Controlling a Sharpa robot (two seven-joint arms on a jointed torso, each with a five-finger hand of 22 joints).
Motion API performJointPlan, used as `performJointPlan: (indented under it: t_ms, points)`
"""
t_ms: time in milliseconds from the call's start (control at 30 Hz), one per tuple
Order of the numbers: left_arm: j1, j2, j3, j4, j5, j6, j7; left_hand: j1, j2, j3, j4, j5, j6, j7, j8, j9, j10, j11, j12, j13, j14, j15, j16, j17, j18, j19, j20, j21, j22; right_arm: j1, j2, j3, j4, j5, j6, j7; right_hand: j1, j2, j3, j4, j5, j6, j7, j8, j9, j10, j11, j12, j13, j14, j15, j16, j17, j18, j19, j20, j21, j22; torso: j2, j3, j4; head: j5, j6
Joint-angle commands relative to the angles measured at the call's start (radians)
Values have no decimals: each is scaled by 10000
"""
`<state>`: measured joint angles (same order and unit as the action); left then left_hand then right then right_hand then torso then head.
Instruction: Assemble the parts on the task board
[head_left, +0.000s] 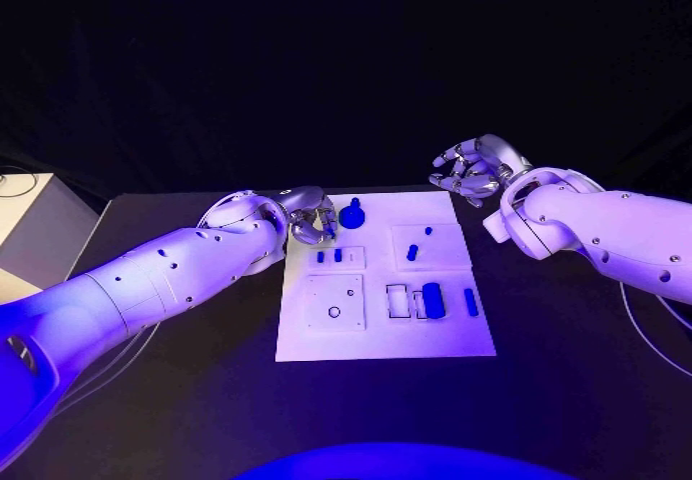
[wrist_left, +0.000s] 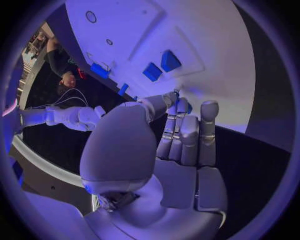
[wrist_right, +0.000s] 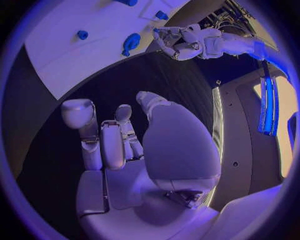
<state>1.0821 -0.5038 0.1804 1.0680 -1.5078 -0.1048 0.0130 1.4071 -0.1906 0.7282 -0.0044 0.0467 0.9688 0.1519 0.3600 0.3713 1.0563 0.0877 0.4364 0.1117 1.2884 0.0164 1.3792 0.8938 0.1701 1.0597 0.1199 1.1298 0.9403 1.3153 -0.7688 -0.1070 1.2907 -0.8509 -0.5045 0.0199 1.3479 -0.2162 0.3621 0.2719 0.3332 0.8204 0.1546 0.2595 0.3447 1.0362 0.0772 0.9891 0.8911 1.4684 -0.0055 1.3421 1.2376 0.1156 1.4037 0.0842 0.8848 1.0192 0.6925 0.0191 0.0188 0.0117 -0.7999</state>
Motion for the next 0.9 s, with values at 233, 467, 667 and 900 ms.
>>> performJointPlan:
  t_ms: [233, 467, 667, 900]
  points:
    - [0, 15, 4, 19, -85, 206, -90, -48, 79, -6, -78, 53, 59, -25, -66, 8, 89, -32, -75, 8, 57, -20, 62, -2, -146, 54, 7, 42, 4, 0, 5, 5, -4, 0, 66, 108, 3, -70, 65, 2, 31, -5, 66, 36, 8, 13, -56, -17, -9, 149, -75, -54, 9, 147, 71, -8, -23, -12, -6, 6, 4, -3, -19]
    - [0, 21, 4, 26, -76, 259, -119, -48, 79, -6, -78, 53, 59, -25, -66, 8, 89, -32, -75, 8, 57, -20, 62, -2, -146, 54, 7, 42, 4, -1, 12, 5, -8, 0, 68, 111, 3, -70, 65, 2, 31, -5, 66, 36, 8, 13, -56, -17, -9, 149, -75, -54, 9, 147, 71, -8, -23, -12, 0, -1, 12, -18, -30]
    - [0, 18, 4, 34, -78, 293, -169, -20, 95, 6, -109, 55, 75, -24, -84, 15, 124, -34, -111, 18, 59, -22, 66, -4, -145, 53, 5, 55, 16, -1, 13, 5, -13, 0, 69, 111, 3, -70, 65, 2, 31, -5, 66, 36, 8, 13, -56, -17, -9, 149, -75, -54, 9, 147, 71, -8, -23, -12, 5, 0, -3, -9, -42]
    - [0, -10, 4, 46, -76, 282, -194, -6, 102, 14, -125, 56, 82, -23, -93, 18, 139, -34, -127, 23, 61, -23, 68, 0, -149, 69, 4, 76, 41, -2, 6, 5, -6, 0, 64, 110, 3, -70, 65, 2, 31, -5, 66, 36, 8, 13, -56, -17, -9, 149, -75, -54, 9, 147, 71, -8, -23, -12, 2, -1, 10, -26, -49]
